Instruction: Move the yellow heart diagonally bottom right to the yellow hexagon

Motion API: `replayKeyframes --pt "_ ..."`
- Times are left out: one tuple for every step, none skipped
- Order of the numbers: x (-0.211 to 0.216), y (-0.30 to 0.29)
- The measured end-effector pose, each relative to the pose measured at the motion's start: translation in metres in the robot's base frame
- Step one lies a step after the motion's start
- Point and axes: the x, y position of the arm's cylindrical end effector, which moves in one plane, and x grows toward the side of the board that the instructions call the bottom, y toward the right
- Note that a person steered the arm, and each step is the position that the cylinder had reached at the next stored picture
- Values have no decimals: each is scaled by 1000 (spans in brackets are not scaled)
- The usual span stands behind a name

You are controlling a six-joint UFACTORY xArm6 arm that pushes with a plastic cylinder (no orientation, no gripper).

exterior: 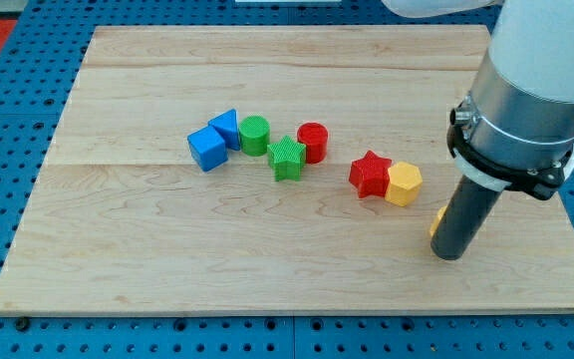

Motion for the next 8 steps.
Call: replayKeyframes --pt "0 0" --pt "6 -27" --pt "9 -50" --pt "-18 -36" --pt "-19 -36" --pt "-20 -29" --pt "-20 -15" --pt "-20 -15"
